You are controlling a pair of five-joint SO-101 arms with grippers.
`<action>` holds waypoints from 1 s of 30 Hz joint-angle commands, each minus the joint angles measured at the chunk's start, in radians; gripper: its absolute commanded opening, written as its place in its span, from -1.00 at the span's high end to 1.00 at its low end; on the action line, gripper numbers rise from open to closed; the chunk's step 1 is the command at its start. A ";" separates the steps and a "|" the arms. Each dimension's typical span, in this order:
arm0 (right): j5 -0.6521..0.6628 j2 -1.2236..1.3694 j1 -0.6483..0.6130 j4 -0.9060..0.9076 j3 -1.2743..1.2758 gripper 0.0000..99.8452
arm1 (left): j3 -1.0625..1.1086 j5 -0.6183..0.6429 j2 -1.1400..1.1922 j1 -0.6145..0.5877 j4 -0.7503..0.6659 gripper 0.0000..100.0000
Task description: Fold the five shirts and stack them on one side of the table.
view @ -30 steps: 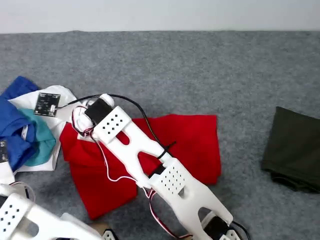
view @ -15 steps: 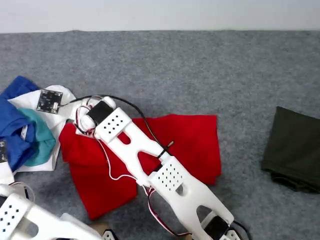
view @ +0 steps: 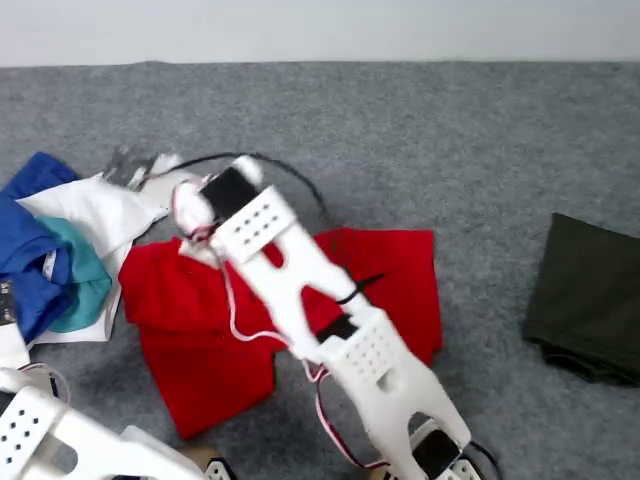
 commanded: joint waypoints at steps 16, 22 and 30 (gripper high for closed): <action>-0.020 -0.662 0.295 0.041 0.990 0.85 | -0.081 -0.005 -0.011 -0.008 0.163 0.98; -0.018 -0.608 0.559 -0.091 1.048 0.85 | -0.082 -0.003 -0.012 -0.008 0.163 0.98; -0.017 -0.394 0.677 -0.232 1.049 0.85 | -0.077 -0.003 -0.012 -0.002 0.163 0.98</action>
